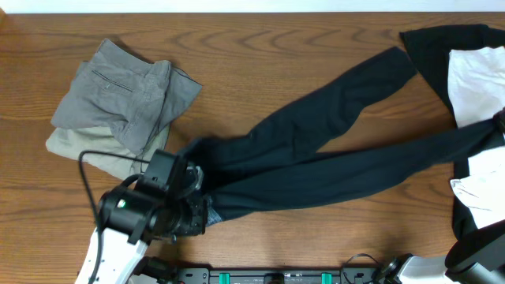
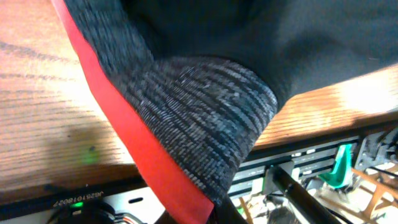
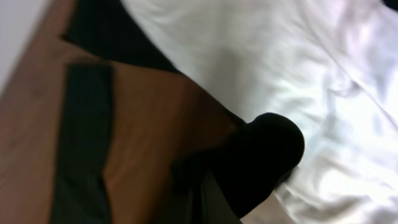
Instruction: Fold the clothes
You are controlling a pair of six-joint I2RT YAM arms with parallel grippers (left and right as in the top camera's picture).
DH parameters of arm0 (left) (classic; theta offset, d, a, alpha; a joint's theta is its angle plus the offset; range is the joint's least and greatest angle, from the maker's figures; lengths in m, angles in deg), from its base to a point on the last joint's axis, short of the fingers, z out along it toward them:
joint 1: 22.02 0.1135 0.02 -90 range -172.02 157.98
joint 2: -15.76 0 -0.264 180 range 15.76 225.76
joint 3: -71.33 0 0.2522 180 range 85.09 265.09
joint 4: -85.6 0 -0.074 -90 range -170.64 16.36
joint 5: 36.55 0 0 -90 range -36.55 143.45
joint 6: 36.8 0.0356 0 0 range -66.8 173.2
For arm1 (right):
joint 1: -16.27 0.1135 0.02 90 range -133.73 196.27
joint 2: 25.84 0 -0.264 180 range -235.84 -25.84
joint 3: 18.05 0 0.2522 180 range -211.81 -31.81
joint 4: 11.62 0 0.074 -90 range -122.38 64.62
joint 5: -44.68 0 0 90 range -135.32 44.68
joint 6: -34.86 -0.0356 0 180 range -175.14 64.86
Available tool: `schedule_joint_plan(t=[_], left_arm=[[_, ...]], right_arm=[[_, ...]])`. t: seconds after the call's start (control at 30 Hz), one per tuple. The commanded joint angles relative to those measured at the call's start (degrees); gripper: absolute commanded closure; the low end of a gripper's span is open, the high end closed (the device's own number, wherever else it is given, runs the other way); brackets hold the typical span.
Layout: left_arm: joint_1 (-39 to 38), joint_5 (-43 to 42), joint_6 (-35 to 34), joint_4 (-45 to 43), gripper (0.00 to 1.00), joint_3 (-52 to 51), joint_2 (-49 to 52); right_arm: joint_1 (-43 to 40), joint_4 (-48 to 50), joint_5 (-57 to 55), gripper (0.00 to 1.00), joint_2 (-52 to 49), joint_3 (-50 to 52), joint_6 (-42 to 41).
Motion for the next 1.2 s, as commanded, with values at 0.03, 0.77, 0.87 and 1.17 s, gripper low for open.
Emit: schedule_joint_plan(t=[0.03,0.77,0.87,1.17], left_arm=[[0.3,1.1,-2.7,0.8,0.94,1.9,-6.1],[0.9,32.0,-10.9,-8.8,0.94,7.0,0.7],[0.9,35.0,-11.9,-9.9,0.94,7.0,4.0],[0.9,38.6,-11.4,-16.6,0.92,7.0,16.9]], right_arm=[[0.4,4.8,13.5,0.99,0.1,-0.8,4.3],[13.5,37.9,12.7,0.99,-11.8,-0.8,-4.4],[15.6,44.3,12.7,0.99,-16.6,-0.8,-4.7],[19.6,56.9,12.7,0.99,-29.7,-0.8,-8.4]])
